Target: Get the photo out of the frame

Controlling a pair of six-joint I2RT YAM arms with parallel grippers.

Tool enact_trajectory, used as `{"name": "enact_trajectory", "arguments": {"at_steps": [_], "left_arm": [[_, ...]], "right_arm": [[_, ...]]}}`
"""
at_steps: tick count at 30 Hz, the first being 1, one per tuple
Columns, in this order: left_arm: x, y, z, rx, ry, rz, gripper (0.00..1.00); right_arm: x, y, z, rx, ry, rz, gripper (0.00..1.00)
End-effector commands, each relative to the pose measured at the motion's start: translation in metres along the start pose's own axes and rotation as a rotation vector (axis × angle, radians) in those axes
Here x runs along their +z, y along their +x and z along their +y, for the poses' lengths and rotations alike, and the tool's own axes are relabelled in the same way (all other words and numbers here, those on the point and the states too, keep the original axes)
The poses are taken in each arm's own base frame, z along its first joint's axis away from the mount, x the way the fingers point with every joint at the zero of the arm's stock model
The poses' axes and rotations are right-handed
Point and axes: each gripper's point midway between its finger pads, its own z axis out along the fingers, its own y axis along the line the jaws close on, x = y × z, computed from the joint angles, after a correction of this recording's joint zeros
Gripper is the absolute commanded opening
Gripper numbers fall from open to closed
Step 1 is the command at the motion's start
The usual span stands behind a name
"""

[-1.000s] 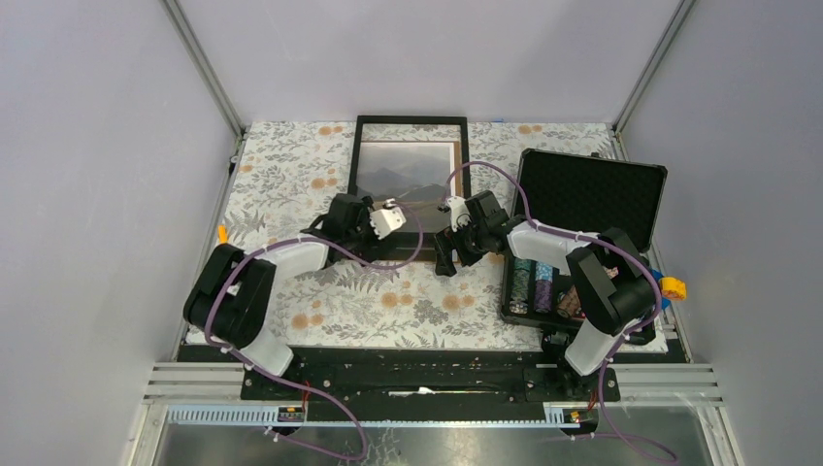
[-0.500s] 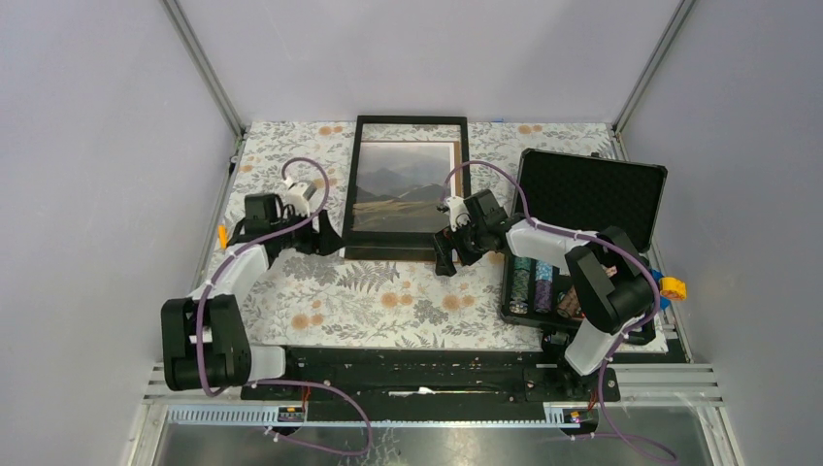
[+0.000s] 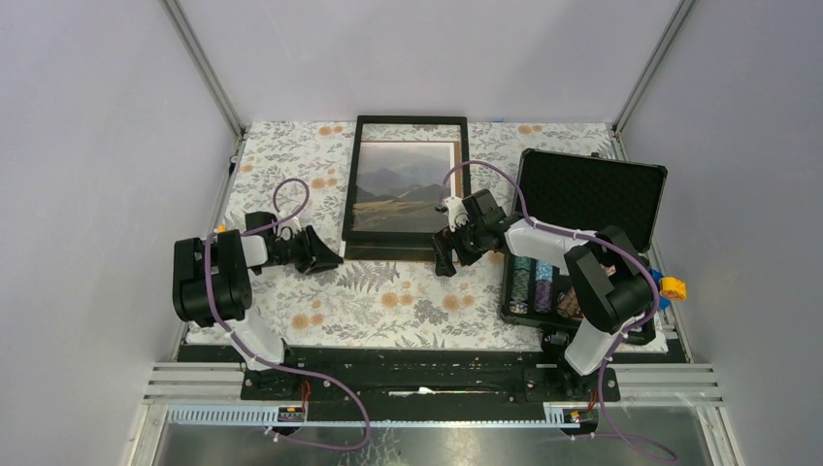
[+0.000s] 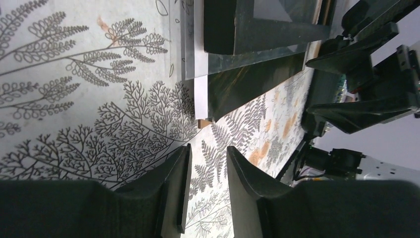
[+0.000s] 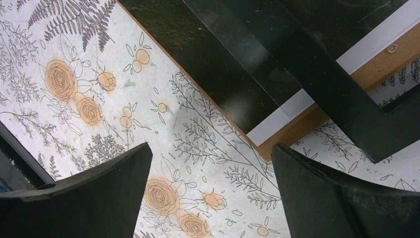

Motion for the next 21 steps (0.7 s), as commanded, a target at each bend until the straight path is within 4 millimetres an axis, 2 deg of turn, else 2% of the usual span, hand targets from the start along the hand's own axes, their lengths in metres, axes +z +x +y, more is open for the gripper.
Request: {"name": "enact_trajectory", "arguments": {"at_steps": [1, 13, 21], "left_arm": [[0.01, -0.008, 0.01, -0.013, -0.009, -0.041, 0.39], [0.019, -0.017, 0.017, -0.077, 0.002, -0.052, 0.36], [0.017, -0.024, -0.007, -0.017, 0.136, -0.099, 0.31]], "right_arm": [[0.004, 0.023, 0.009, 0.004, -0.021, 0.084, 0.98], [0.004, 0.024, 0.01, 0.007, -0.026, 0.09, 0.98], [0.005, 0.024, 0.01, 0.004, -0.026, 0.092, 0.98]]}}
